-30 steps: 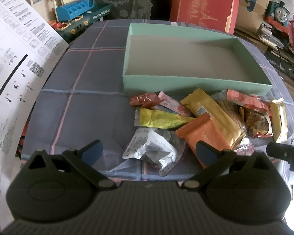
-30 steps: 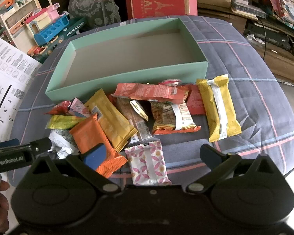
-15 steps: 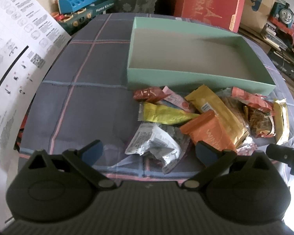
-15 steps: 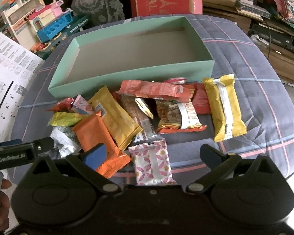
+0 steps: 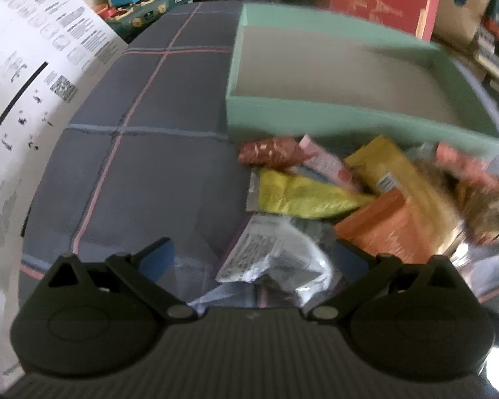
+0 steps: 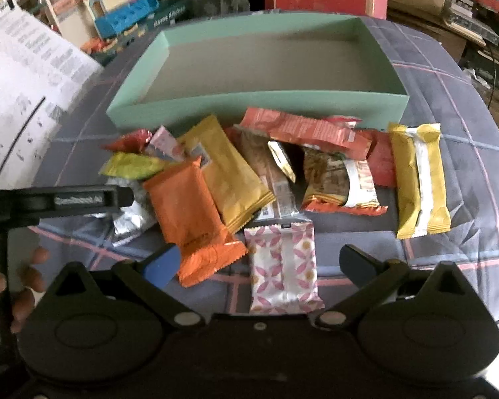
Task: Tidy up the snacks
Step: 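Move both grippers toward the snack pile in front of the green box, then grasp the silver foil pack with left gripper while right grasps orange WINSUN bar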
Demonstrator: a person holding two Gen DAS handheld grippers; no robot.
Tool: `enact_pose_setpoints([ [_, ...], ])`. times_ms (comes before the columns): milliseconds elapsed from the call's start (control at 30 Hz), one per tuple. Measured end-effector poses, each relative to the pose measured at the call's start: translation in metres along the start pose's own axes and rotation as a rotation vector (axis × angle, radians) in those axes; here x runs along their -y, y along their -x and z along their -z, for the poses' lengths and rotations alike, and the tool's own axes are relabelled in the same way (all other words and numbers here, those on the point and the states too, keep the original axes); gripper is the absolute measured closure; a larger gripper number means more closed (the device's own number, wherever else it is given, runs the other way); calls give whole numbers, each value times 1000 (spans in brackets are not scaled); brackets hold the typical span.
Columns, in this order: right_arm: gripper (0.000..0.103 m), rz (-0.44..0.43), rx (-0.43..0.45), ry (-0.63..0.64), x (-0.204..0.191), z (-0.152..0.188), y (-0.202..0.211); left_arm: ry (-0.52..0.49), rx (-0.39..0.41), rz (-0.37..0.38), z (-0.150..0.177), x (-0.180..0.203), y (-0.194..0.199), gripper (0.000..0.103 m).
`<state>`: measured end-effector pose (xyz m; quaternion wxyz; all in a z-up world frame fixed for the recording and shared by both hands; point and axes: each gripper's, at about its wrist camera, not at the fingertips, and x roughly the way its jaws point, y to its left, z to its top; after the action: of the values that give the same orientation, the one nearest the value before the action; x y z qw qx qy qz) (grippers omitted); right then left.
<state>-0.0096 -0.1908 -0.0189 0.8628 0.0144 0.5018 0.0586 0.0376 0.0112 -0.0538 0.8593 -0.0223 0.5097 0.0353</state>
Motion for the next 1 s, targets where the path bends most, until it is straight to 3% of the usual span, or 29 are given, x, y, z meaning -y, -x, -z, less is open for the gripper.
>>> enact_pose_setpoints([
  [100,0,-8,16,24,-5,-2,1,-16,4,6,7,-4,-4,0],
  [433,1,-116,27,116,-40,-22,-29,115,8,2,17,-63,-1,0],
  [533,17,-106,5,142,-48,-24,-43,142,1,7,18,-71,0,0],
  [667,47,-120,-33,172,-56,-15,-53,128,3,2,15,-66,2,0],
  [800,49,-125,-22,181,-56,-8,-52,98,-9,19,7,-45,-2,0],
  [900,49,-139,-29,152,-50,-4,-50,57,-15,-10,4,-29,-13,0],
  [967,49,-145,-33,139,-46,-2,-46,23,-12,-36,6,-24,-19,7],
  [1000,49,-147,-33,135,-45,-1,-44,4,-6,-48,8,-23,-20,18],
])
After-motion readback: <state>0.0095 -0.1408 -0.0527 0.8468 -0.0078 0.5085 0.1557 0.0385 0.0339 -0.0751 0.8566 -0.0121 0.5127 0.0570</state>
